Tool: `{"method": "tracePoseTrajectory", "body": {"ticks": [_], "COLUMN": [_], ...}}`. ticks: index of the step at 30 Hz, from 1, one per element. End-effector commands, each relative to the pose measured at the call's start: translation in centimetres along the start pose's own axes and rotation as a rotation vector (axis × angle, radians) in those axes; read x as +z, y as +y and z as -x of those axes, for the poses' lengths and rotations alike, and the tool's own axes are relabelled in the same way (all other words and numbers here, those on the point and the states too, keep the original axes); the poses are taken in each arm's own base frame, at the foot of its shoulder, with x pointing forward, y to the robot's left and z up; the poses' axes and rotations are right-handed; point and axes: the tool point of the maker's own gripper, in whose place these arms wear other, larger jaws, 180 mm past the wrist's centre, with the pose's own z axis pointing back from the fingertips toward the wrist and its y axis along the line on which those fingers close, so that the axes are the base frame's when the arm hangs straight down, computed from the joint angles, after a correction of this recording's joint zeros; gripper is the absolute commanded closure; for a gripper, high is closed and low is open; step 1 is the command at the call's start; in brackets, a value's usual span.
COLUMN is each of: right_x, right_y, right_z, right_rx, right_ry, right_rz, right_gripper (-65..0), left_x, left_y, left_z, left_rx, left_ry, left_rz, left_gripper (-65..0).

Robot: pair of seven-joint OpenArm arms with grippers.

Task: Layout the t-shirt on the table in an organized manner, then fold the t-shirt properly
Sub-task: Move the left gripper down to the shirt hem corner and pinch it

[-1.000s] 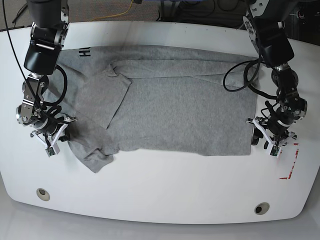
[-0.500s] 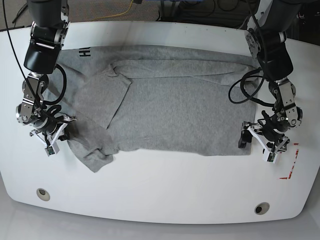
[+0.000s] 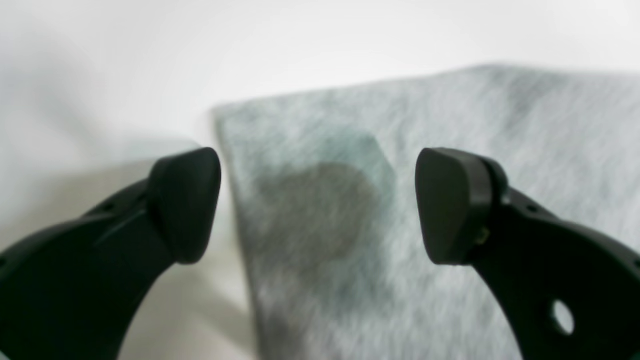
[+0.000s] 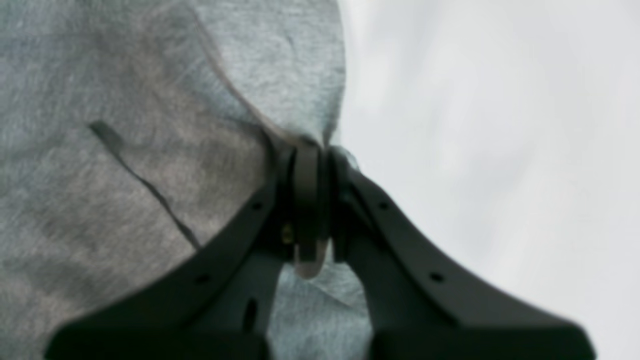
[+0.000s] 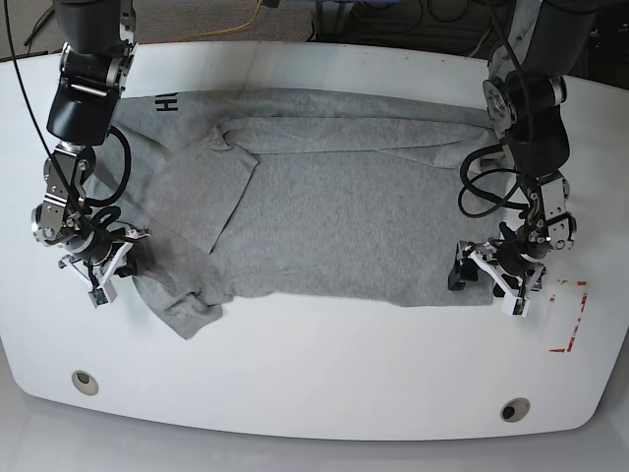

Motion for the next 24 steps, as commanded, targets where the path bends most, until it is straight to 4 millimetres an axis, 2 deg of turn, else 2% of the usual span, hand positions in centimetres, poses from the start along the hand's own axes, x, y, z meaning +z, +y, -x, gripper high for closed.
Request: {"method": "tracePoseTrajectory", "body": {"ticks": [1, 5, 10, 14, 18, 24], "right_x": [0.8, 0.8, 0.8, 0.8, 0.8, 0.8], "right_y": [-1.2, -1.2, -1.2, -1.2, -1.2, -1.2], "right_z": [-2.3, -2.3, -2.3, -2.3, -2.3, -2.3], "right_rx": [0.009, 0.009, 0.009, 0.009, 0.009, 0.009], "right_ry": [-0.062, -0.062, -0.062, -0.062, -0.062, -0.062], "right_rz": [0.025, 0.025, 0.025, 0.025, 0.025, 0.025], "right_gripper": [-2.9, -2.9, -2.9, -2.9, -2.9, -2.9], "left_x": [0.1, -0.4, -0.9, -1.1, -1.3, -1.4], "left_y": [1.0, 0.7, 0.3, -0.2, -0.9, -1.2], "left_z": [-2.2, -2.3, -1.1, -1.1, -0.8, -0.5], "left_rx": [0.014, 0.037, 0.070, 0.058, 0.025, 0.014], "left_ry": [-0.064, -0.069, -0.043, -0.035, -0.014, -0.004], "left_rz": [-0.014, -0.001, 0.016, 0.029, 0.044, 0.052], "left_gripper": [-58.6, -58.6, -58.6, -57.7, -51.2, -35.3]}}
